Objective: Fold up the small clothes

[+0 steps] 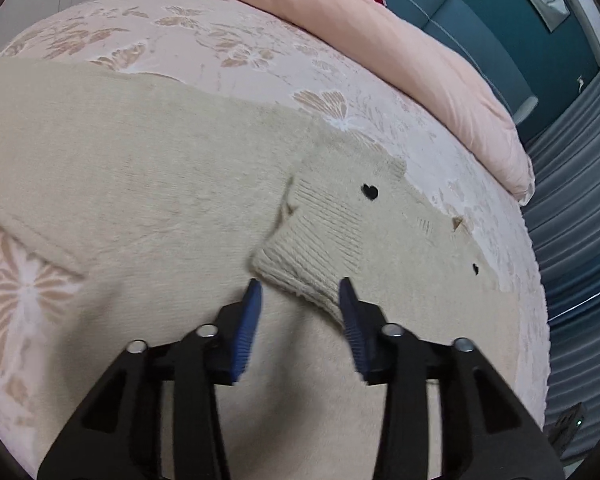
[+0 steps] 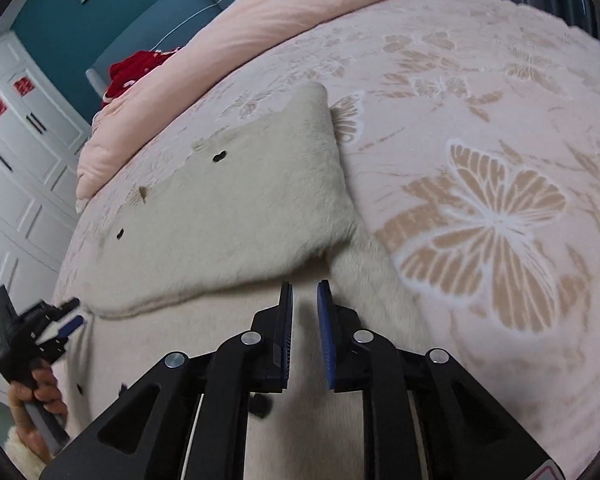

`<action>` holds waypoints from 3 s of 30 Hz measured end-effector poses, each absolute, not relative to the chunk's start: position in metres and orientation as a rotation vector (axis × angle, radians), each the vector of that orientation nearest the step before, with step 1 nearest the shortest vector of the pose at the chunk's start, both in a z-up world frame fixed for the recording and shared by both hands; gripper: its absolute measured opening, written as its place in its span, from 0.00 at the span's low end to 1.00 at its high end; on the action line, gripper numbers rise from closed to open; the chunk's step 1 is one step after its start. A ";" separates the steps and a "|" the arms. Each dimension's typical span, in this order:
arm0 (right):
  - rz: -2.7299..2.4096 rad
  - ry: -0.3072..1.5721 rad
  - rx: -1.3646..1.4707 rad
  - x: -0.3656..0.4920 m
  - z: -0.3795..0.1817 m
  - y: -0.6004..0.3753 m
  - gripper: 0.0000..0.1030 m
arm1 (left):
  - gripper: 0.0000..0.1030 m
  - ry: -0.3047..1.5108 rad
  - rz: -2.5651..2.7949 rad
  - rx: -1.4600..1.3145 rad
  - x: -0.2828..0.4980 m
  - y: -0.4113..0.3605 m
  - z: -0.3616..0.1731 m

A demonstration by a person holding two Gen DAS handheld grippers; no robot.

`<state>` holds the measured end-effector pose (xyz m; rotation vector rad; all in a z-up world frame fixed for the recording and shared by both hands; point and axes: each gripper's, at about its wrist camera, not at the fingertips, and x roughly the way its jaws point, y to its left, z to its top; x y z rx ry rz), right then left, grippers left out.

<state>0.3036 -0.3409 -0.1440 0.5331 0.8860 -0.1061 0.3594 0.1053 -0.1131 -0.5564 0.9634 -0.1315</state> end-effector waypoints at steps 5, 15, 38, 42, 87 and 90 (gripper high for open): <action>-0.033 0.916 0.439 0.247 -0.136 -0.284 0.40 | 0.87 0.853 0.053 -0.809 0.331 0.241 -0.105; 0.039 1.055 0.421 0.205 -0.125 -0.192 0.51 | 0.88 0.804 0.605 -0.946 0.345 0.469 -0.124; -0.022 0.930 0.502 0.197 -0.091 -0.248 0.61 | 0.73 0.939 -0.625 -0.408 0.294 -0.050 -0.031; -0.031 0.886 0.468 0.217 -0.082 -0.278 0.67 | 0.73 1.070 -0.479 -0.607 0.288 -0.010 -0.087; -0.051 0.913 0.385 0.414 -0.119 -0.307 0.63 | 0.15 0.821 0.065 -0.640 0.347 0.145 -0.147; -0.094 0.986 0.445 0.434 -0.144 -0.312 0.61 | 0.15 0.815 0.061 -0.607 0.347 0.143 -0.147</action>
